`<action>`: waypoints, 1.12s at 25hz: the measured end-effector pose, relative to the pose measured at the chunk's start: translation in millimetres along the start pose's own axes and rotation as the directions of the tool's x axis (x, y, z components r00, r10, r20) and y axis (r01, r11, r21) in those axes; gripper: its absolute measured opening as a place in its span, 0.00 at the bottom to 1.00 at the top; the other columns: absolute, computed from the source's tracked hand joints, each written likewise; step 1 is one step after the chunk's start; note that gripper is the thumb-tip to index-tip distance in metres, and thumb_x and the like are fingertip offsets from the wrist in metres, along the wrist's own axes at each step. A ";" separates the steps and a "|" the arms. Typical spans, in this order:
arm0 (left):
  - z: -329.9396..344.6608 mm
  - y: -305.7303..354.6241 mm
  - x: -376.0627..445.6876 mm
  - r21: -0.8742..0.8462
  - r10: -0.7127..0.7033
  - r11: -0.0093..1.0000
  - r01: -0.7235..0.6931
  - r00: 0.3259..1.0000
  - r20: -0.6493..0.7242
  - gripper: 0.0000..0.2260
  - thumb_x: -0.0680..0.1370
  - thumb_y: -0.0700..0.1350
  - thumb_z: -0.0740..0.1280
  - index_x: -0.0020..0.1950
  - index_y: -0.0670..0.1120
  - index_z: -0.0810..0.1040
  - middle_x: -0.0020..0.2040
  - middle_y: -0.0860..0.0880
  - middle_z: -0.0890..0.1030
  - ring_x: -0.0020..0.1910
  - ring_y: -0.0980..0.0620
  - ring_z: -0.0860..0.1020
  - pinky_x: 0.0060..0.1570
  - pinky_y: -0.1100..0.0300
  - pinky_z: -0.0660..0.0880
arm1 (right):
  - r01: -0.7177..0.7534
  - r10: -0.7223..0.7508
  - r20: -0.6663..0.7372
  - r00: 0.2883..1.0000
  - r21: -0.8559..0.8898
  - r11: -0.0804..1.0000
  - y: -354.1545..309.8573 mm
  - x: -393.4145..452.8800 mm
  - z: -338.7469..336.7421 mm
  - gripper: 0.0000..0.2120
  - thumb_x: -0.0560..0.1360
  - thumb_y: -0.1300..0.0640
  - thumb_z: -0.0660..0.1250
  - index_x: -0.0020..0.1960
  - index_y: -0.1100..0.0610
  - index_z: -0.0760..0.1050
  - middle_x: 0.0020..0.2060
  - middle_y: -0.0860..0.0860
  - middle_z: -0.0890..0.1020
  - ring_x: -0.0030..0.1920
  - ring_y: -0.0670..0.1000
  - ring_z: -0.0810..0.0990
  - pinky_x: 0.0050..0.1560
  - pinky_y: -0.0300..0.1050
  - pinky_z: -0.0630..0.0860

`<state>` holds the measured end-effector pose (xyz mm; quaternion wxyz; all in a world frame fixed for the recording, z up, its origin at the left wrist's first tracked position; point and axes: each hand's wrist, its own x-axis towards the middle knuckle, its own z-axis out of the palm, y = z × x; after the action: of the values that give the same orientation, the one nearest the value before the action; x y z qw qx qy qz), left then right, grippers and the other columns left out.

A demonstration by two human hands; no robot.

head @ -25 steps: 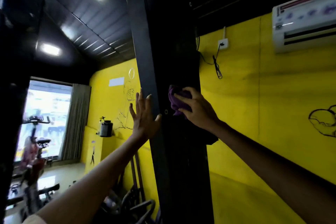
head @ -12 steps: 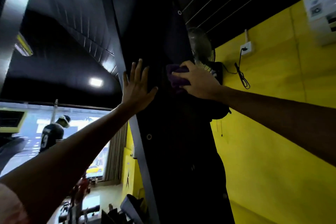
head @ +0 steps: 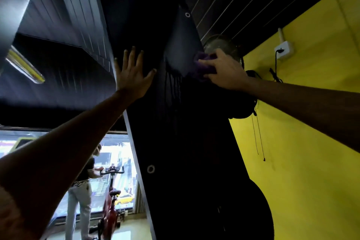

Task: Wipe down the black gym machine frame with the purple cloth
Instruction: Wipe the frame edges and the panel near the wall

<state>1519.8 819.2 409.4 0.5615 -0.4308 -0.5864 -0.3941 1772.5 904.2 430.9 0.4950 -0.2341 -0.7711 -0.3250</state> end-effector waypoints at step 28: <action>20.1 -11.6 1.3 0.367 0.102 0.930 -0.012 0.969 -0.227 0.29 0.78 0.59 0.54 0.73 0.42 0.66 0.73 0.40 0.67 0.73 0.38 0.62 0.66 0.29 0.44 | 0.021 -0.026 -0.191 0.981 -0.025 0.999 10.4 78.7 82.0 0.29 0.79 0.35 0.46 0.77 0.44 0.50 0.77 0.47 0.53 0.74 0.60 0.53 0.70 0.62 0.52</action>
<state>1502.3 834.6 409.8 0.7100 -0.2854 -0.5633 -0.3117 1698.0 974.5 481.2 0.5604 -0.1984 -0.7187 -0.3607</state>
